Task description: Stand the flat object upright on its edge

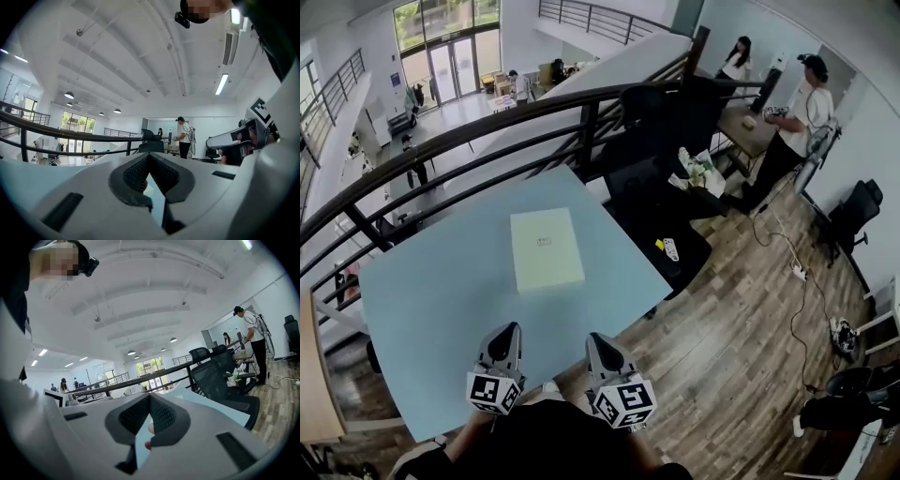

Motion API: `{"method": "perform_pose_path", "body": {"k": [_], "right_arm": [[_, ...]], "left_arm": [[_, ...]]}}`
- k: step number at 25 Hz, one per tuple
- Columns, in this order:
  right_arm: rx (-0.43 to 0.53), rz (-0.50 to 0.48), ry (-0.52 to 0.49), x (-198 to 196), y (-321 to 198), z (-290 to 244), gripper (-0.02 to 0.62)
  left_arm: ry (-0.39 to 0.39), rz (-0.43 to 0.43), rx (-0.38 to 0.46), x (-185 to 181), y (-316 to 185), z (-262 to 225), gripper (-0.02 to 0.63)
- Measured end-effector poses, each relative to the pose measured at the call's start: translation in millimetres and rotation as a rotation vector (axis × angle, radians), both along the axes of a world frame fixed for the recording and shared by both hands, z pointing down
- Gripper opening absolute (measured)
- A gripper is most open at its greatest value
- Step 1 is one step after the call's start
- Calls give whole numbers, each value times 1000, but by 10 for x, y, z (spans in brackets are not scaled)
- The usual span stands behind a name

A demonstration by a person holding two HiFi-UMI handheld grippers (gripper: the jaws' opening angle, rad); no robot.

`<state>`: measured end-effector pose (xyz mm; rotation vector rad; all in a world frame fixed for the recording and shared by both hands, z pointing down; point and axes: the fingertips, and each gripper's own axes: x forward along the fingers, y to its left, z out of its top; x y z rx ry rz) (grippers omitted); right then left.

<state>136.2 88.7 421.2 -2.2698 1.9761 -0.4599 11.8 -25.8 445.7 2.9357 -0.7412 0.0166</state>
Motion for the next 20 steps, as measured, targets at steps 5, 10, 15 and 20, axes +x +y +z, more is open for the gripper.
{"method": "perform_pose_path", "body": {"k": [5, 10, 15, 20], "right_arm": [[-8, -21, -1, 0, -230, 64, 8], [-21, -33, 0, -27, -376, 128, 8], [-34, -41, 0, -58, -489, 182, 8], [-53, -54, 0, -108, -568, 209, 8]], "left_arm": [[-5, -16, -10, -10, -159, 78, 2], [-2, -27, -21, -56, -278, 146, 2], [-2, -34, -29, -96, -387, 200, 2], [-7, -40, -41, -132, -458, 236, 2]]}}
